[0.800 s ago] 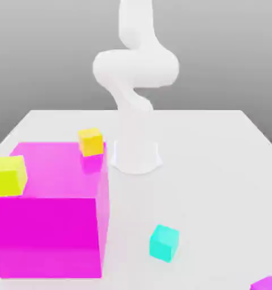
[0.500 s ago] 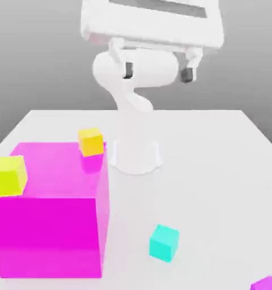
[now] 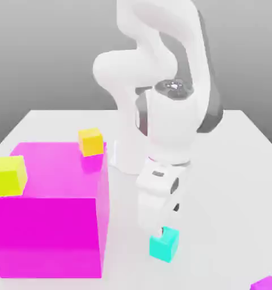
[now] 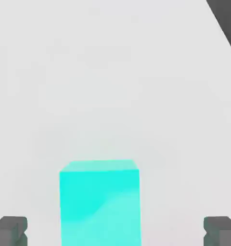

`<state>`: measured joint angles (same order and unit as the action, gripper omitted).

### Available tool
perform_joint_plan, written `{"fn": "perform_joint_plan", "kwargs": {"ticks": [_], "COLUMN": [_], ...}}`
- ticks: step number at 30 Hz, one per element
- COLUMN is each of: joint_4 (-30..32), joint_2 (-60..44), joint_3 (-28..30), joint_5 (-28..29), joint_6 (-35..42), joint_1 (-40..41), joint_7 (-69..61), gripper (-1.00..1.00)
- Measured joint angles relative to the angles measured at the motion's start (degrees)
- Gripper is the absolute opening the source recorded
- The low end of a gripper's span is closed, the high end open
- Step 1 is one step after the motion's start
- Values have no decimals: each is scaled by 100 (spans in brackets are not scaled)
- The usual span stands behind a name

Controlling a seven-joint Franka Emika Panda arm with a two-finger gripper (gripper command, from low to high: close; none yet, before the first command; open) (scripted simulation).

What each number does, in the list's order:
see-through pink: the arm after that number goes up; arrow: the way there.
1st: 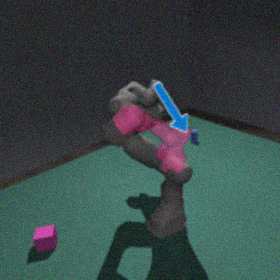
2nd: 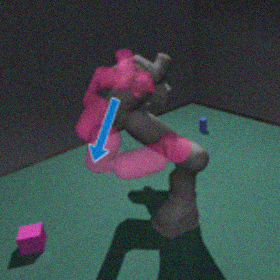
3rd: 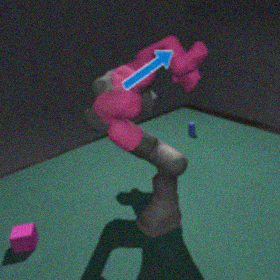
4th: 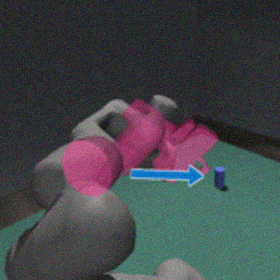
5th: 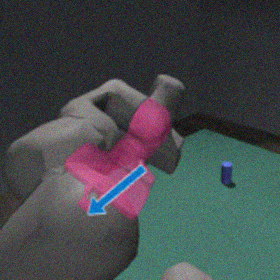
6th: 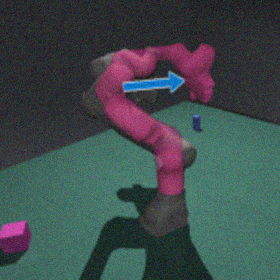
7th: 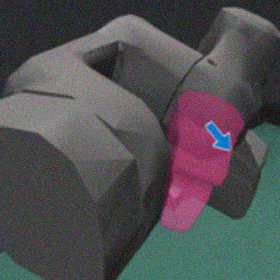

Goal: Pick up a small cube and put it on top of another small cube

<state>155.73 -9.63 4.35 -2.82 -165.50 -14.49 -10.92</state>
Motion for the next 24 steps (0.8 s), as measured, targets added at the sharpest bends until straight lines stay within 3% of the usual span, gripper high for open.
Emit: {"fn": "perform_joint_plan", "kwargs": {"ticks": [3, 4, 11, 17, 24], "joint_4": [-101, -126, -127, 71, -1162], "joint_2": [-623, -770, -776, 328, -38], "joint_3": [-176, -219, -224, -86, -300], "joint_5": [-130, -153, -145, 150, 223], "joint_6": [-506, -627, -621, 283, 1151], "joint_1": [146, 183, 189, 118, -167], "joint_7": [-118, -137, -130, 89, 390], "gripper": [0, -100, -100, -100, -100]}}
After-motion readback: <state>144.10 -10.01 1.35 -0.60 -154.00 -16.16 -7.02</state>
